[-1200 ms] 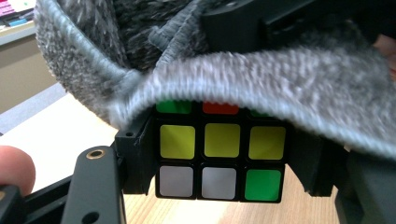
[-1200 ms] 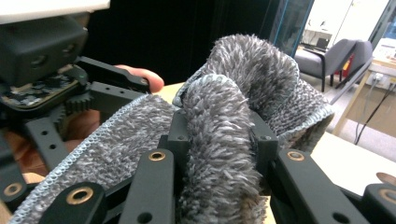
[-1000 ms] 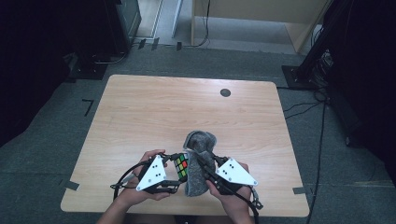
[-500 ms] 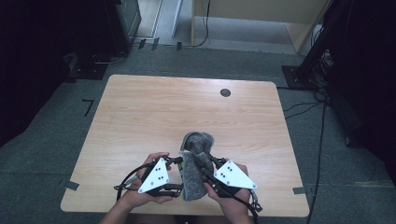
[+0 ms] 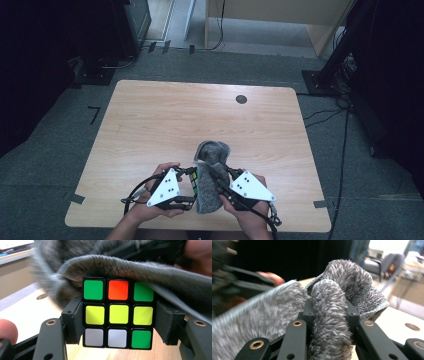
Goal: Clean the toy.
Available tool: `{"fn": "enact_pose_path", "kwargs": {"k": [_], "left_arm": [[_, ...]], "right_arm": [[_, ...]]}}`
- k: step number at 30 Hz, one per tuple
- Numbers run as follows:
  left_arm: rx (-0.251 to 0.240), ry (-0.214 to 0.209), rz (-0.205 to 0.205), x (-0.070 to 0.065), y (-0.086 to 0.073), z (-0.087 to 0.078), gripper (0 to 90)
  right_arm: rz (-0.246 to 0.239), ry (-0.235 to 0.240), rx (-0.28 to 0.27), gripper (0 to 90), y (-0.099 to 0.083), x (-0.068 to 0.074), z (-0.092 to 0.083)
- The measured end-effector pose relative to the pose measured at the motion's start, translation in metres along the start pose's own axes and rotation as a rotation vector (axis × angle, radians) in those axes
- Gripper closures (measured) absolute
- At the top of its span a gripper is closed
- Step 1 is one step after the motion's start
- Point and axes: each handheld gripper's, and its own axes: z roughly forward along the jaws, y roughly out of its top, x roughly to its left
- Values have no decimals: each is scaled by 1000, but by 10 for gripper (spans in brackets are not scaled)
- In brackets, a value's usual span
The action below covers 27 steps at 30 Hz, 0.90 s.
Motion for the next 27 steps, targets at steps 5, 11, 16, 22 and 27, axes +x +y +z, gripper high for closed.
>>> {"fn": "enact_pose_path", "kwargs": {"k": [5, 11, 16, 22, 27], "left_arm": [[-69, 13, -68, 16, 2, -15, 343], [-78, -17, -65, 10, 3, -12, 343], [-105, -25, -84, 12, 6, -16, 343], [-113, -29, -96, 14, 5, -17, 343], [-104, -43, -89, 12, 5, -15, 343]], "right_arm": [[63, -24, 40, 713, -8, -17, 3], [215, 115, 22, 714, -15, -22, 8], [264, 171, 26, 714, -19, -22, 12], [244, 171, 56, 714, -18, -19, 14], [242, 142, -1, 714, -9, -22, 5]]}}
